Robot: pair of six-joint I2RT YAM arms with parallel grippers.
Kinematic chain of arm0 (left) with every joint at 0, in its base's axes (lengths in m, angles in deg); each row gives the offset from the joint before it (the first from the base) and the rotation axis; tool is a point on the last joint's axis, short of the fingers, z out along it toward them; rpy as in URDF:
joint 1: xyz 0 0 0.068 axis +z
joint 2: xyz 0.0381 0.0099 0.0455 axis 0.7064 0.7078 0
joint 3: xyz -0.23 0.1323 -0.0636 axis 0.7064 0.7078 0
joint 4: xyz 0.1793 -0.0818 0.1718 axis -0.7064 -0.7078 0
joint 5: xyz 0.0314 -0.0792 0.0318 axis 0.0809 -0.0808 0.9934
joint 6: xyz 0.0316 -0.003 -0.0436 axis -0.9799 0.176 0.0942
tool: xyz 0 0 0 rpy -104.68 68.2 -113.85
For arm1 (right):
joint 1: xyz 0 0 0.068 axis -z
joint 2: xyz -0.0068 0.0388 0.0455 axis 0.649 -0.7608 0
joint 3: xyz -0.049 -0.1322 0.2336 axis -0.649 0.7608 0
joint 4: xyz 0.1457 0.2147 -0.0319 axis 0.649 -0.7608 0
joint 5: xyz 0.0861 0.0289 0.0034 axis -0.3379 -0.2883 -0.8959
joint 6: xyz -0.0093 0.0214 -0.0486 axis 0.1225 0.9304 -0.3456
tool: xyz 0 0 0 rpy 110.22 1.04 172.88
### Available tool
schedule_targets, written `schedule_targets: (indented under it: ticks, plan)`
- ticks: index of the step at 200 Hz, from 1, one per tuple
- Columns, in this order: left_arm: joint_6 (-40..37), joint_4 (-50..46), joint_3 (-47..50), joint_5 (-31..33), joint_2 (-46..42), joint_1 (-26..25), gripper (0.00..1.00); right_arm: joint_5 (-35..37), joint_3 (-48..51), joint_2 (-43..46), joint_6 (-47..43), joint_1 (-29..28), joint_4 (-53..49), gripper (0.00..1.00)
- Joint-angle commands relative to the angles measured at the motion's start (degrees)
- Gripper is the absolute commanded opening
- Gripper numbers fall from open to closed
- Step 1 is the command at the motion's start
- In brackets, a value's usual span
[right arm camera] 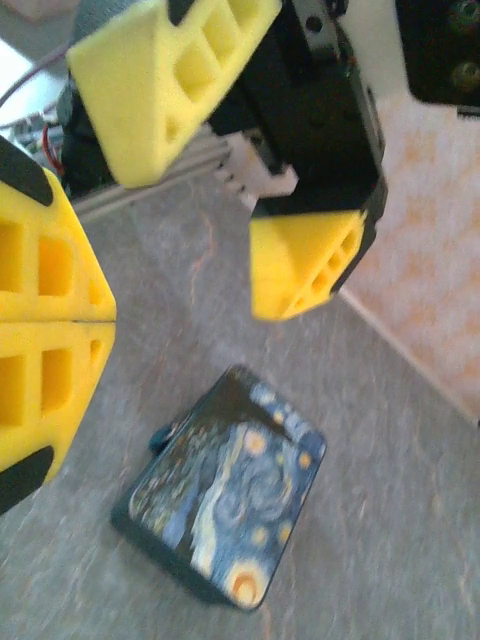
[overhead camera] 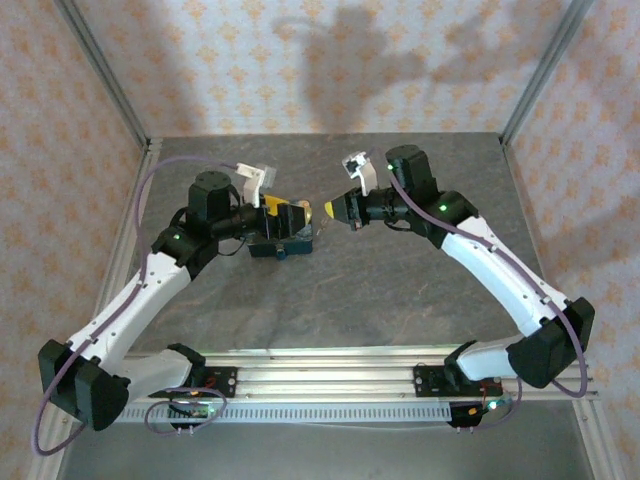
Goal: Unlock a padlock with a key
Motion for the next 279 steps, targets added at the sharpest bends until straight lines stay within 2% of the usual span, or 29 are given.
schedule_targets:
  ticks: [1, 27, 41, 75, 126, 161, 185, 255, 279]
  plan:
    - [5.1, 12.3, 0.3, -12.0, 0.7, 0.0, 0.81, -10.6, 0.1, 0.3, 5.3, 2.3, 8.7, 0.00]
    - [5.9, 12.5, -0.4, -14.4, 2.6, 0.2, 0.70, -13.7, 2.9, 1.4, 12.4, 4.2, 17.3, 0.00]
    - [9.0, 15.6, 0.1, -16.4, 3.9, 0.4, 0.67, -14.4, 3.8, 2.1, 14.8, 4.6, 20.2, 0.00]
    - [15.5, 22.8, 0.3, -19.9, 6.9, 0.4, 0.57, -14.4, 3.9, 2.7, 15.2, 4.7, 20.1, 0.00]
    - [14.1, 22.3, -0.1, -20.1, 7.0, 0.5, 0.47, -14.5, 5.7, 3.4, 17.3, 4.8, 22.5, 0.00]
    - [13.5, 21.6, 0.0, -20.0, 6.5, 0.4, 0.31, -13.7, 7.2, 4.1, 18.7, 4.8, 24.5, 0.00]
    - [12.7, 20.7, -0.1, -19.9, 6.0, 0.5, 0.26, -13.7, 7.6, 4.2, 19.0, 4.8, 25.1, 0.00]
    - [11.3, 19.1, -1.6, -21.6, 6.4, 0.3, 0.20, -12.9, 9.0, 4.2, 20.4, 4.8, 27.7, 0.00]
    - [8.5, 16.3, -2.5, -21.9, 6.5, 0.0, 0.00, -12.6, 9.6, 4.1, 20.5, 4.8, 28.4, 0.00]
